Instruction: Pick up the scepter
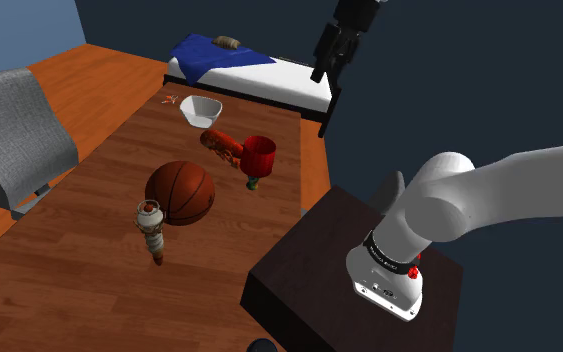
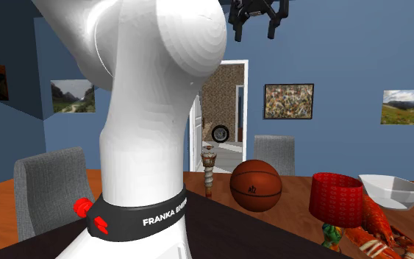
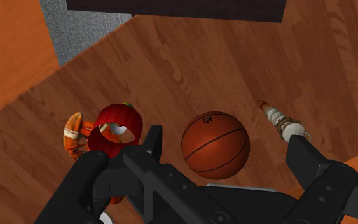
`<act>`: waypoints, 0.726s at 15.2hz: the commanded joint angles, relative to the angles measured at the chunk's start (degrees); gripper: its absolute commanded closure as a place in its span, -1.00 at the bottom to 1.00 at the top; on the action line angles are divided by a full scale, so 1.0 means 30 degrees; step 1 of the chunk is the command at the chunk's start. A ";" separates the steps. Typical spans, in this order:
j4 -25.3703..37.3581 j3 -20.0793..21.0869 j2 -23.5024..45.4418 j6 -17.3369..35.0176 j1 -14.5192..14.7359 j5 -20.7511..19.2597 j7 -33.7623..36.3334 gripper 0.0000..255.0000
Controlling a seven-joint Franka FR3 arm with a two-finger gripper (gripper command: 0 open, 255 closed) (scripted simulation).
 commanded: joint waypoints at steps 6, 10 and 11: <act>-0.0886 0.1464 0.1695 0.2642 0.0682 0.0696 0.0978 -1.00; -0.1160 0.2621 0.3482 0.4751 0.1190 0.1127 0.1753 -1.00; -0.1168 0.2907 0.3984 0.5270 0.1306 0.1208 0.1950 -1.00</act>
